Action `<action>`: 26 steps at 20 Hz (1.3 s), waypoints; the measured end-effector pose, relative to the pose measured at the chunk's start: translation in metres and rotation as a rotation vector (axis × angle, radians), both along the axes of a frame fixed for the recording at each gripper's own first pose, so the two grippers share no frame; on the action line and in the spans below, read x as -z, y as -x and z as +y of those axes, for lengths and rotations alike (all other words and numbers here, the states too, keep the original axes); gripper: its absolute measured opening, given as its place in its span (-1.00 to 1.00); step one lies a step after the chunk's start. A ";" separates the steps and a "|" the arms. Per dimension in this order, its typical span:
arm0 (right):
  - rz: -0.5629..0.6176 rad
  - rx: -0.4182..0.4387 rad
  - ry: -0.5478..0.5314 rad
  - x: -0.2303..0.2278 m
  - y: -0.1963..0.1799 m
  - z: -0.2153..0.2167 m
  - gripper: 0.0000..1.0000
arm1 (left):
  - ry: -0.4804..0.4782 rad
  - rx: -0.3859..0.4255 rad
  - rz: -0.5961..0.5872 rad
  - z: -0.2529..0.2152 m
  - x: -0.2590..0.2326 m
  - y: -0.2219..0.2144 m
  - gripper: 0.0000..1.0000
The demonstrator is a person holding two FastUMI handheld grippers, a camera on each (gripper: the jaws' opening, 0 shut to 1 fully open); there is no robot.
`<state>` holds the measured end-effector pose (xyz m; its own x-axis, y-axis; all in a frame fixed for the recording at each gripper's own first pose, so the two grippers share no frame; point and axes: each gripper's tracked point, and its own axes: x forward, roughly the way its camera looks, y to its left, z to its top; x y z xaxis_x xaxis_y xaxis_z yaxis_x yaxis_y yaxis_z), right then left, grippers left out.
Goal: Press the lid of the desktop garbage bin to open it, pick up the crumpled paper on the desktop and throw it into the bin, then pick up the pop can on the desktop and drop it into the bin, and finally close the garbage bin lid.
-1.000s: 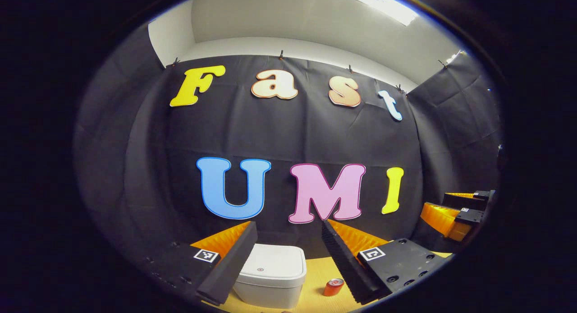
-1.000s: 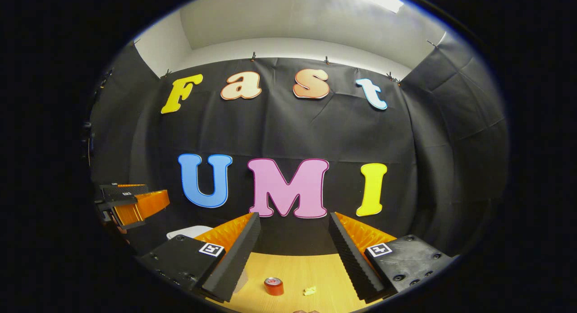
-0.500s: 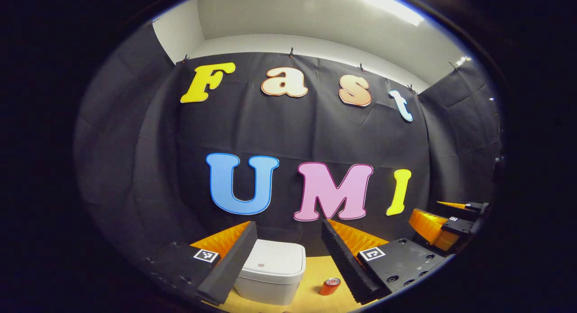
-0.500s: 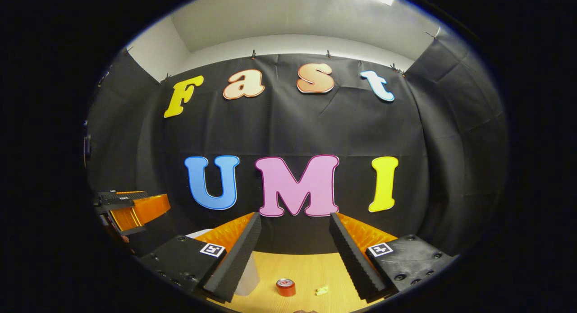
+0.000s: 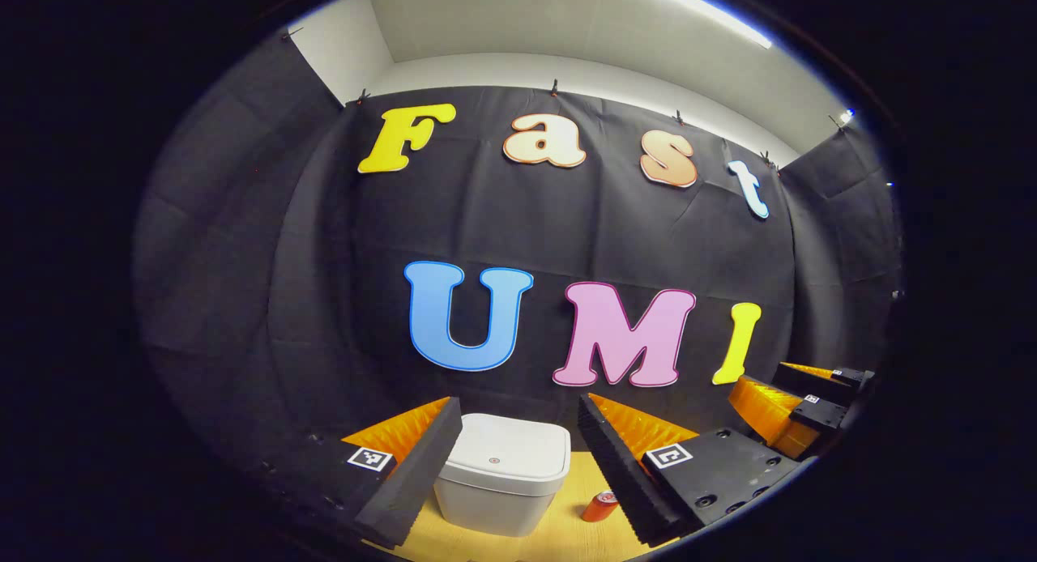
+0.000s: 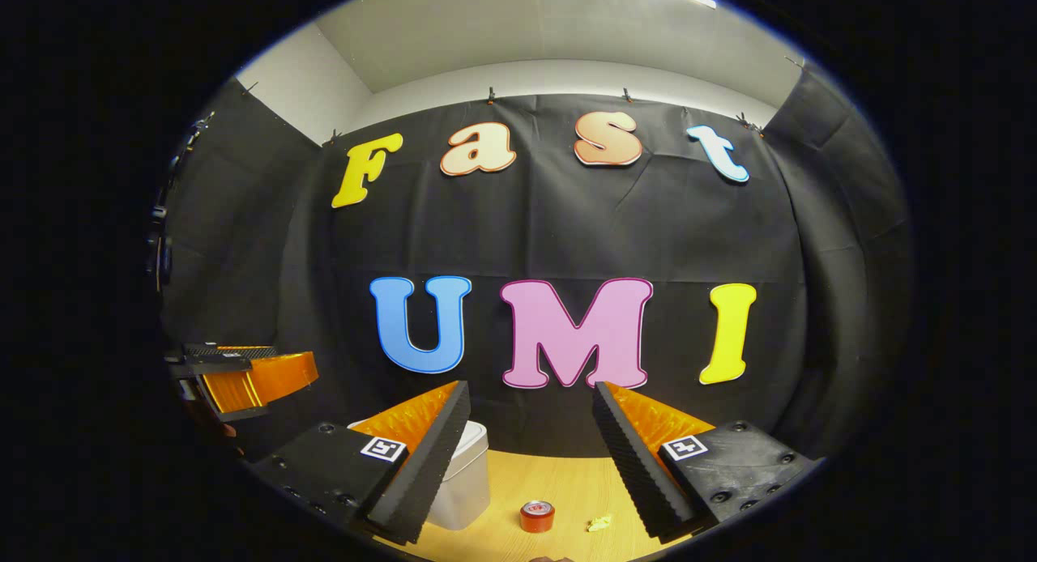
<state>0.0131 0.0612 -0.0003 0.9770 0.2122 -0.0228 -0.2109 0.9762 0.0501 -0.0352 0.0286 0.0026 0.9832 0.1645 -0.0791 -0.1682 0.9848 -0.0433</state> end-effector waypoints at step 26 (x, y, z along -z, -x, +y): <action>0.053 0.219 0.133 0.008 0.057 -0.092 0.95 | 0.053 0.177 0.382 0.030 0.161 -0.126 -0.88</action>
